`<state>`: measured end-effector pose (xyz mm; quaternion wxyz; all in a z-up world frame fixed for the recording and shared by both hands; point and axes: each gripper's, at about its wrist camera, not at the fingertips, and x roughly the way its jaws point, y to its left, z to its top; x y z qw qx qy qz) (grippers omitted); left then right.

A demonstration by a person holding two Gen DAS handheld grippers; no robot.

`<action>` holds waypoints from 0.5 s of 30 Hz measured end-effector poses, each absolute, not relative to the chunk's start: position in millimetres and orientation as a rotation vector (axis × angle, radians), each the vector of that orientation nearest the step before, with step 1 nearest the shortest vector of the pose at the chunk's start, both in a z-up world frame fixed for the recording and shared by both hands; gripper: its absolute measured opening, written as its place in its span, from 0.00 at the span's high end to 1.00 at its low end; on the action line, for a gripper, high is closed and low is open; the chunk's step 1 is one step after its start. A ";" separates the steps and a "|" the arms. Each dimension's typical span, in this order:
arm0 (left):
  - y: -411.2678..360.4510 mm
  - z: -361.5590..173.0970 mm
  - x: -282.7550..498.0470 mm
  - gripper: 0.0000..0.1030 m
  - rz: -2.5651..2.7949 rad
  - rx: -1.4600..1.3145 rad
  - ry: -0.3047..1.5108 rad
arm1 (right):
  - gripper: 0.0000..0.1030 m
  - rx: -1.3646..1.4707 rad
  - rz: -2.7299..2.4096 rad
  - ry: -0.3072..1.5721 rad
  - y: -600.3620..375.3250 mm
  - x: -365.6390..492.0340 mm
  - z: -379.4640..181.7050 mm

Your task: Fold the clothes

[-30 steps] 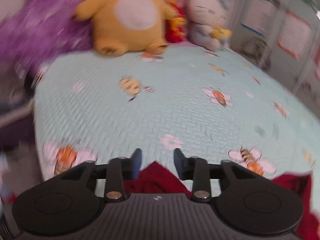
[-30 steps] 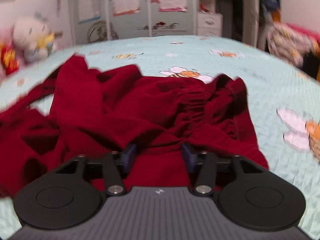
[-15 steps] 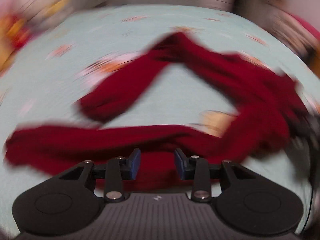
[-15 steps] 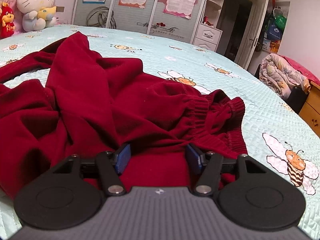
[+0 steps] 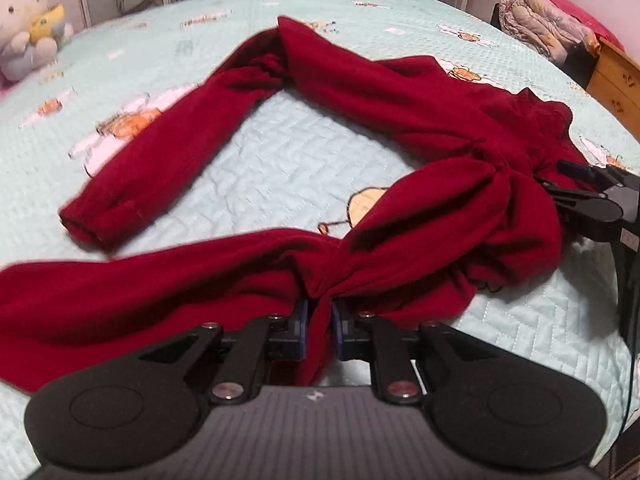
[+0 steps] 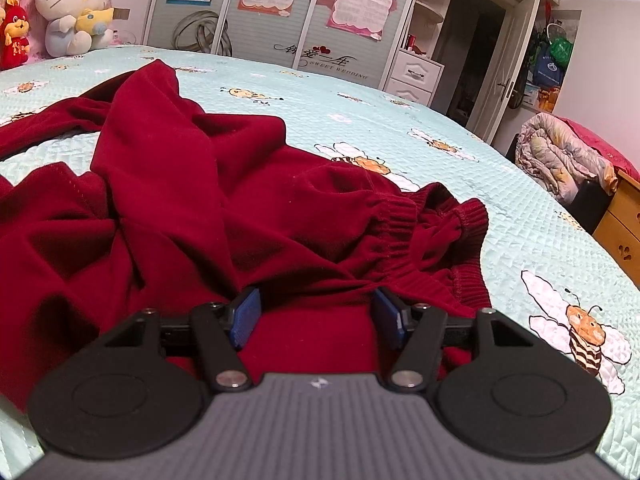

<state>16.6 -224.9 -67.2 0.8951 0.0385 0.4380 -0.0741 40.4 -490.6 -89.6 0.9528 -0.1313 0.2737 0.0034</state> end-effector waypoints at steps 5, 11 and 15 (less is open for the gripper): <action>-216.8 -64.7 20.4 0.80 -0.138 0.057 0.925 | 0.39 -0.269 0.006 0.555 -490.3 39.9 -89.7; -207.0 -66.0 25.2 0.78 -0.121 0.026 0.950 | 0.39 -0.272 0.005 0.555 -490.2 39.8 -89.5; -200.9 -58.8 22.3 0.78 -0.118 0.008 0.945 | 0.39 -0.274 0.005 0.554 -489.8 39.2 -89.3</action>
